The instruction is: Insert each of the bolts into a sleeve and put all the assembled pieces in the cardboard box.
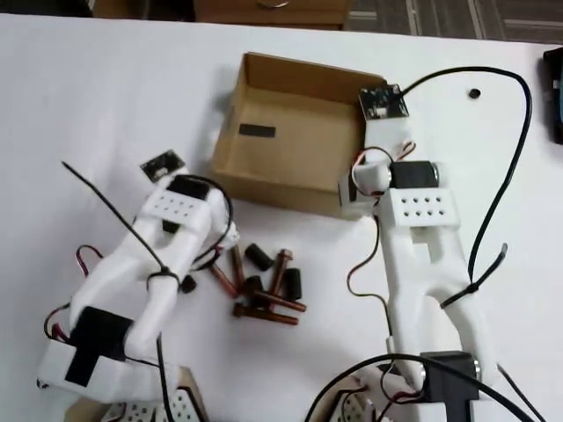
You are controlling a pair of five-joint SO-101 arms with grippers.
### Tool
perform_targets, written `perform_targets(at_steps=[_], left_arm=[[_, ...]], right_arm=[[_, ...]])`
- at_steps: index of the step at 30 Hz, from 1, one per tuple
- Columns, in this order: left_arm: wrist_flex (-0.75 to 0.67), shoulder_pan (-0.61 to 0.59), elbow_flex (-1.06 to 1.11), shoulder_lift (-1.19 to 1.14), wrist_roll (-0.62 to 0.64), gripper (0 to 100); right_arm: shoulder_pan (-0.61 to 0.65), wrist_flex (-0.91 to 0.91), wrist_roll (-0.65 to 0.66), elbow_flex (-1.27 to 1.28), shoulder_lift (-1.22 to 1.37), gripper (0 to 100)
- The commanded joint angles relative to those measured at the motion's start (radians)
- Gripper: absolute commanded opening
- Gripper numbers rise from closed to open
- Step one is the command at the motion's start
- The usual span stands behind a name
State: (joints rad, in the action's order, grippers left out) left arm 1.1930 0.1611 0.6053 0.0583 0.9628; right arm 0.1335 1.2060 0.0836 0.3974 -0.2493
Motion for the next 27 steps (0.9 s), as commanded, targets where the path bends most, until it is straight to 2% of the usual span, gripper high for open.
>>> perform_targets(at_steps=[1, 4, 10, 21, 27], left_arm=[[-0.011, 0.008, -0.035, 0.003, 0.003, 2], [-0.011, 0.008, -0.036, 0.003, 0.003, 4], [-0.009, 0.008, -0.028, 0.003, 0.005, 20], [-0.028, -0.018, -0.018, 0.000, 0.008, 16], [-0.195, -0.041, 0.107, 0.000, 0.005, 16]], right_arm=[[-0.008, 0.004, -0.008, -0.014, -0.058, 2.0], [-0.008, 0.004, -0.008, -0.014, -0.058, 2.0], [-0.008, 0.004, -0.008, -0.014, -0.058, 2.0], [-0.008, 0.005, -0.008, -0.009, -0.058, 2.0], [-0.008, 0.005, -0.006, -0.009, -0.053, 2.0]])
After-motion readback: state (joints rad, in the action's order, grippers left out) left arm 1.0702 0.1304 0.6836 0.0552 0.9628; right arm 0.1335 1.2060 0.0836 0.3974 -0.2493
